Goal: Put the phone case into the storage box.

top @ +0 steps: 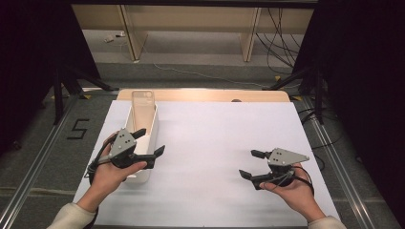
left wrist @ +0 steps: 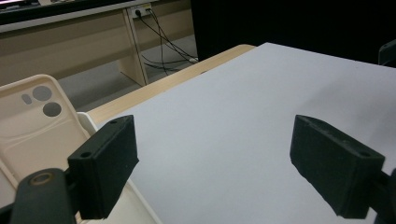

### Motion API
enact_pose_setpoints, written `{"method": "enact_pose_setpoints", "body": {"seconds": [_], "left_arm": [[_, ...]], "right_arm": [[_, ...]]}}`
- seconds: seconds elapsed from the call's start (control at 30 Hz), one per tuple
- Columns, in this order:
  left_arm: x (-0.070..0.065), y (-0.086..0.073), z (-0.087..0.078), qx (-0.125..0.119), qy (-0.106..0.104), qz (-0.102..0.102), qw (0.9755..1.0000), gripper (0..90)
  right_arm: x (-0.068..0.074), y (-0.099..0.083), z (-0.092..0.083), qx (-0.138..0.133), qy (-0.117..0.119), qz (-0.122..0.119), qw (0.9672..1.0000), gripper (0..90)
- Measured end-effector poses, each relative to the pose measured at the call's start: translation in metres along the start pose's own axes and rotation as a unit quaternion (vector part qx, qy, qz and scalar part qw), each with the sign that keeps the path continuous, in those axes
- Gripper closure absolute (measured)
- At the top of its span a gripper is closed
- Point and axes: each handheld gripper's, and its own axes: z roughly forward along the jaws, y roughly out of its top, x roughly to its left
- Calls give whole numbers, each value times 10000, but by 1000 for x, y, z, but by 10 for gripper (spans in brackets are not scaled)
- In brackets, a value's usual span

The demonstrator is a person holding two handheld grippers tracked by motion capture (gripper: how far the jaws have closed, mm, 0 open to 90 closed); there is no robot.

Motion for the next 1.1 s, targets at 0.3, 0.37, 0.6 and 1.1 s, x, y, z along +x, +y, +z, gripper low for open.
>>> {"method": "enact_pose_setpoints", "body": {"seconds": [0.3,0.37,0.6,1.1], "left_arm": [[-3,-4,0,0,-44,29,10000,150],[-5,-4,0,-19,-69,27,10000,150],[-6,-5,0,-9,-90,33,10000,150],[-9,-7,4,54,-146,14,9999,151]], "right_arm": [[0,0,0,-3,8,-1,10000,198],[0,0,0,-1,13,3,10000,198],[0,0,0,-4,3,-13,10000,199],[0,1,0,-18,14,-18,10000,200]]}}
